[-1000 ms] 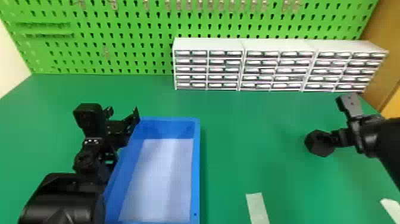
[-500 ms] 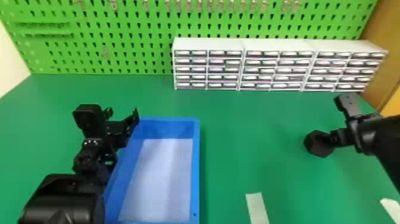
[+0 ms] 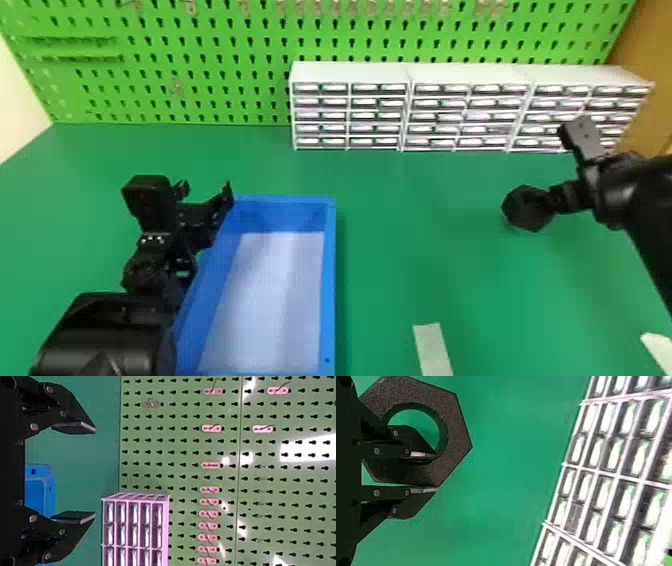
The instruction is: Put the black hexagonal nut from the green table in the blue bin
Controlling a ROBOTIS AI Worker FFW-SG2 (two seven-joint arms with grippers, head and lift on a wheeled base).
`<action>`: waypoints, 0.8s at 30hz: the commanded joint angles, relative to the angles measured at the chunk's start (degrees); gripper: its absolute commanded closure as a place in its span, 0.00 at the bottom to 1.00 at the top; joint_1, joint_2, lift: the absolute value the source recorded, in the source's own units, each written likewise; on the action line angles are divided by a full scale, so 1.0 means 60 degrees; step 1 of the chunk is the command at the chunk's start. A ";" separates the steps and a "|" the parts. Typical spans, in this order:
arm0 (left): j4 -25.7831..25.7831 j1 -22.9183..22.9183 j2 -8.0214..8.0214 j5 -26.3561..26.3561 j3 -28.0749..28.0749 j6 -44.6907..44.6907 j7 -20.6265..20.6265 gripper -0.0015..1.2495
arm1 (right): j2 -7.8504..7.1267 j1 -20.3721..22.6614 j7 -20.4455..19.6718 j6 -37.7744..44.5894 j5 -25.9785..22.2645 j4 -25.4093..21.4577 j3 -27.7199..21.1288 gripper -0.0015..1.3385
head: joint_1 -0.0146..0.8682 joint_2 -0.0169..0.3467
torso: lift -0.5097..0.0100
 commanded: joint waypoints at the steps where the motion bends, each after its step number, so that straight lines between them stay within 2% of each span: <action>1: -0.0013 0.0013 0.0002 0.0000 0.0005 -0.0001 0.0000 0.39 | -0.0062 0.0093 0.0042 0.0259 -0.0050 -0.0845 0.0002 0.75 | 0.79 0.19 | 0.80; 14: -0.0028 0.0013 0.0017 0.0000 0.0005 -0.0001 0.0000 0.39 | -0.0047 0.0240 0.0160 0.0713 -0.0562 -0.2720 0.0588 0.75 | 0.79 0.19 | 0.80; 24: -0.0057 0.0042 0.0017 0.0015 0.0034 -0.0001 0.0000 0.39 | 0.0099 0.0328 0.0218 0.0962 -0.1060 -0.4170 0.1218 0.75 | 0.79 0.19 | 0.80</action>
